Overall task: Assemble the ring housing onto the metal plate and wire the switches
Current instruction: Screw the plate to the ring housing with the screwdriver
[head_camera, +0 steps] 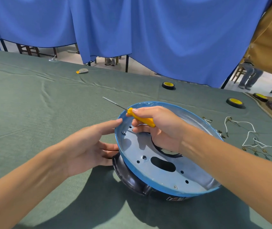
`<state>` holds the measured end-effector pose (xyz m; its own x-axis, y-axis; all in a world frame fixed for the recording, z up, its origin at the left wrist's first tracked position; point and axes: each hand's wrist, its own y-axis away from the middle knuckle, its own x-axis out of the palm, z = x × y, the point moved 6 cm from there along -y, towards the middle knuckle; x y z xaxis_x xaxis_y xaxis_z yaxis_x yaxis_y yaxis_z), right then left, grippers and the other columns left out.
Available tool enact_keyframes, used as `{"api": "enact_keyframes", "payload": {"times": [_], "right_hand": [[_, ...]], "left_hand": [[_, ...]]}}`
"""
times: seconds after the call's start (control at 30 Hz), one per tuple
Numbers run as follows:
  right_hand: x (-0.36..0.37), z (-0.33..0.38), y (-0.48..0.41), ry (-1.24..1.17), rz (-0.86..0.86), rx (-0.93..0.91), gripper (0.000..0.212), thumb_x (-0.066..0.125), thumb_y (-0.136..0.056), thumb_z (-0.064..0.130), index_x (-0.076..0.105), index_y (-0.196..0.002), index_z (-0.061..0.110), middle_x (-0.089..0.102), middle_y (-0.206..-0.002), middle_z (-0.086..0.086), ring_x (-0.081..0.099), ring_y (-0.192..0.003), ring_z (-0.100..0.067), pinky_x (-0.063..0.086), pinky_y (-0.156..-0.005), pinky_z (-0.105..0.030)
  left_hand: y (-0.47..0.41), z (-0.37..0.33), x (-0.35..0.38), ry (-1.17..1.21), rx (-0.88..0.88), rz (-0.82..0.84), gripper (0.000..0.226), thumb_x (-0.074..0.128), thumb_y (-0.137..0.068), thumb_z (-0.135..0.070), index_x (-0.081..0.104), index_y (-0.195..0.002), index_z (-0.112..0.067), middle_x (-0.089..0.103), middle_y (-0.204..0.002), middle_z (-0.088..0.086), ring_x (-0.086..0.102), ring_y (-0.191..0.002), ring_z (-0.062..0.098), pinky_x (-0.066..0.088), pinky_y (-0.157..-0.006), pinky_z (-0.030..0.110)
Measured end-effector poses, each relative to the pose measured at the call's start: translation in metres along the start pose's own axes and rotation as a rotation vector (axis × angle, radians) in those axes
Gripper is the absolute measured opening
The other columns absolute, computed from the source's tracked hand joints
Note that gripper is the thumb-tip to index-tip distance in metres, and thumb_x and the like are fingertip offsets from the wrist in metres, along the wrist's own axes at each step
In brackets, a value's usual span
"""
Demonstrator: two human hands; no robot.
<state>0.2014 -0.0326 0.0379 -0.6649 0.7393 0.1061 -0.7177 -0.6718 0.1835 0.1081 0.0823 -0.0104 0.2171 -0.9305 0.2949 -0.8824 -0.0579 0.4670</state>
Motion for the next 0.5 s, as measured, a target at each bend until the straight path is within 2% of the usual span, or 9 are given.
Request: {"api": "enact_keyframes", "payload": {"times": [0.07, 0.2, 0.27, 0.33, 0.4, 0.43, 0.5], "right_hand": [[-0.001, 0.006, 0.002, 0.082, 0.013, -0.007, 0.024, 0.06, -0.094, 0.014, 0.068, -0.107, -0.005, 0.063, -0.078, -0.007, 0.059, -0.064, -0.012, 0.051, -0.061, -0.023], [-0.01, 0.03, 0.011, 0.428, -0.047, -0.007, 0.012, 0.068, -0.089, 0.026, 0.068, -0.092, 0.014, 0.067, -0.07, -0.003, 0.063, -0.066, -0.017, 0.045, -0.08, -0.04], [-0.019, 0.047, 0.016, 0.482, -0.104, -0.069, 0.014, 0.072, -0.086, 0.028, 0.063, -0.089, 0.017, 0.069, -0.068, -0.001, 0.066, -0.065, -0.015, 0.047, -0.089, -0.046], [-0.029, 0.066, 0.023, 0.534, -0.163, -0.144, 0.016, 0.076, -0.082, 0.027, 0.064, -0.087, 0.018, 0.07, -0.068, 0.0, 0.067, -0.066, -0.013, 0.048, -0.093, -0.048], [-0.036, 0.081, 0.029, 0.56, -0.193, -0.23, 0.016, 0.078, -0.079, 0.023, 0.067, -0.088, 0.015, 0.071, -0.071, -0.003, 0.066, -0.067, -0.014, 0.052, -0.085, -0.041], [-0.038, 0.086, 0.033, 0.565, -0.2, -0.274, 0.017, 0.079, -0.079, 0.022, 0.068, -0.088, 0.013, 0.071, -0.072, -0.004, 0.064, -0.065, -0.014, 0.054, -0.076, -0.035], [-0.038, 0.094, 0.038, 0.58, -0.208, -0.355, 0.017, 0.078, -0.08, 0.021, 0.069, -0.086, 0.009, 0.068, -0.067, -0.005, 0.056, -0.054, -0.011, 0.046, -0.054, -0.024]], "left_hand": [[-0.002, 0.0, -0.001, 0.019, 0.019, 0.019, 0.054, 0.08, -0.065, -0.043, 0.074, -0.113, -0.02, 0.07, -0.098, 0.02, 0.067, -0.08, 0.029, 0.058, -0.082, 0.042], [-0.008, -0.002, -0.001, 0.04, 0.031, 0.01, 0.056, 0.086, -0.056, -0.042, 0.076, -0.107, -0.022, 0.069, -0.101, 0.021, 0.065, -0.08, 0.03, 0.059, -0.072, 0.039], [-0.011, -0.005, -0.002, 0.041, 0.012, -0.019, 0.061, 0.087, -0.056, -0.036, 0.073, -0.111, -0.016, 0.067, -0.097, 0.023, 0.063, -0.076, 0.032, 0.06, -0.066, 0.037], [-0.014, -0.007, -0.003, 0.015, -0.013, -0.045, 0.063, 0.085, -0.057, -0.03, 0.067, -0.114, -0.011, 0.063, -0.089, 0.022, 0.059, -0.071, 0.031, 0.058, -0.061, 0.036], [-0.018, -0.009, -0.003, -0.027, -0.027, -0.067, 0.065, 0.079, -0.055, -0.032, 0.063, -0.113, -0.008, 0.06, -0.087, 0.021, 0.055, -0.069, 0.03, 0.057, -0.059, 0.035], [-0.02, -0.009, -0.003, -0.045, -0.03, -0.078, 0.064, 0.077, -0.055, -0.033, 0.062, -0.111, -0.008, 0.059, -0.089, 0.021, 0.054, -0.072, 0.03, 0.058, -0.06, 0.034], [-0.024, -0.009, -0.002, -0.057, -0.029, -0.094, 0.056, 0.077, -0.061, -0.034, 0.061, -0.107, -0.007, 0.059, -0.09, 0.02, 0.052, -0.076, 0.029, 0.058, -0.061, 0.033]]}}
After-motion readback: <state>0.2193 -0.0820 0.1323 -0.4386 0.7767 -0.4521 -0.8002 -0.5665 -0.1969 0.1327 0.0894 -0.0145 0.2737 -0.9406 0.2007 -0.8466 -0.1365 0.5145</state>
